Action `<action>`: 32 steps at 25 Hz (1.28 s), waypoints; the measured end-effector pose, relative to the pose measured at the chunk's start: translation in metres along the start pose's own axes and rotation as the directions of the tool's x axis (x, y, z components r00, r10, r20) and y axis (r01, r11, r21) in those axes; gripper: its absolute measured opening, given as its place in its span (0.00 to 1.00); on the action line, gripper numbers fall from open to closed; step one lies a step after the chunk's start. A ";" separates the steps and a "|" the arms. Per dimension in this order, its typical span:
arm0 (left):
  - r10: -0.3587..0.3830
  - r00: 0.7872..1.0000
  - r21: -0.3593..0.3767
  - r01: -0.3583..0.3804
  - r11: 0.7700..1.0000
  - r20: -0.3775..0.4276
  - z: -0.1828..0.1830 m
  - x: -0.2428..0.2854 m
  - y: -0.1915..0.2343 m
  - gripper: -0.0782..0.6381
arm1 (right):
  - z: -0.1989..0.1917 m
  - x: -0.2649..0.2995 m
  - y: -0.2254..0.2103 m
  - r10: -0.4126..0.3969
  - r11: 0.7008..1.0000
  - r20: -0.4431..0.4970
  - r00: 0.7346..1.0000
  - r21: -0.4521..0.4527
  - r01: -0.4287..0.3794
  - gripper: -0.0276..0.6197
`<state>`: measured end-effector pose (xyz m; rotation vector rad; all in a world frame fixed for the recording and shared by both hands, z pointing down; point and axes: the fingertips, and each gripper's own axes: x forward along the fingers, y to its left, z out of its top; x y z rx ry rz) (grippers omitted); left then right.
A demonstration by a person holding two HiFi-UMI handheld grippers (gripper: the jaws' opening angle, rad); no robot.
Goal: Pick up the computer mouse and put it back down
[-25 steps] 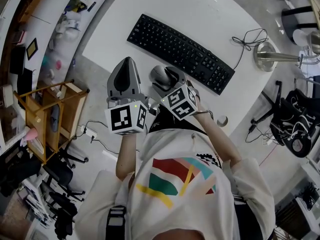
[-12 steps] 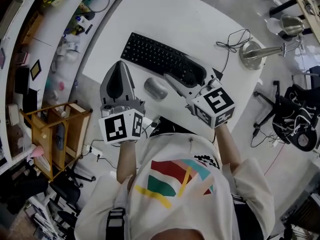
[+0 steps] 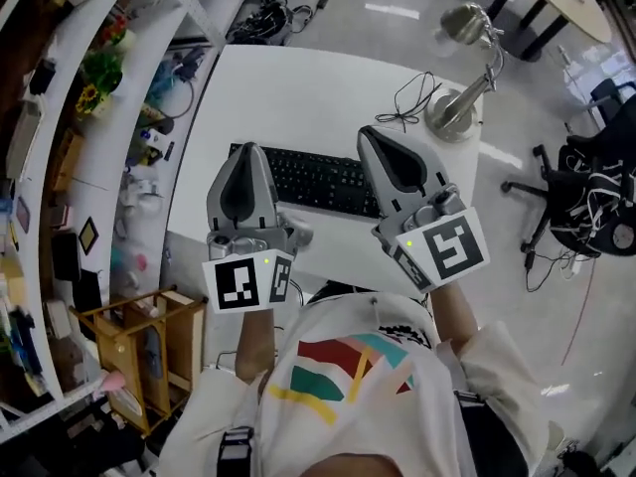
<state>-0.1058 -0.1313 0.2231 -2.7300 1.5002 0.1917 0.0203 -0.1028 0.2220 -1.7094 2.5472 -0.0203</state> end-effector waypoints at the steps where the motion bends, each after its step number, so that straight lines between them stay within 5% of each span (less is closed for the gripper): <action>1: -0.023 1.000 0.002 0.023 1.000 0.003 0.002 0.005 -0.010 0.17 | 0.003 -0.010 -0.008 -0.028 1.000 0.002 1.000 -0.002 0.028 0.06; 11: -0.141 0.990 0.016 0.141 0.990 0.019 0.013 0.020 -0.064 0.17 | 0.006 -0.052 -0.038 -0.148 0.989 -0.037 0.988 -0.030 0.147 0.06; 19: -0.146 0.989 0.020 0.145 0.989 0.025 0.017 0.027 -0.064 0.17 | 0.021 -0.046 -0.035 -0.102 0.993 0.065 0.993 -0.054 0.106 0.06; 23: -0.133 0.991 0.016 0.132 0.991 0.017 0.014 0.026 -0.056 0.17 | 0.008 -0.041 -0.033 -0.101 0.993 -0.009 0.995 -0.056 0.101 0.06; 32: -0.100 0.995 -0.004 0.100 0.995 -0.007 0.000 0.027 -0.046 0.17 | 0.005 -0.029 -0.029 -0.070 0.996 0.001 0.998 -0.051 0.070 0.06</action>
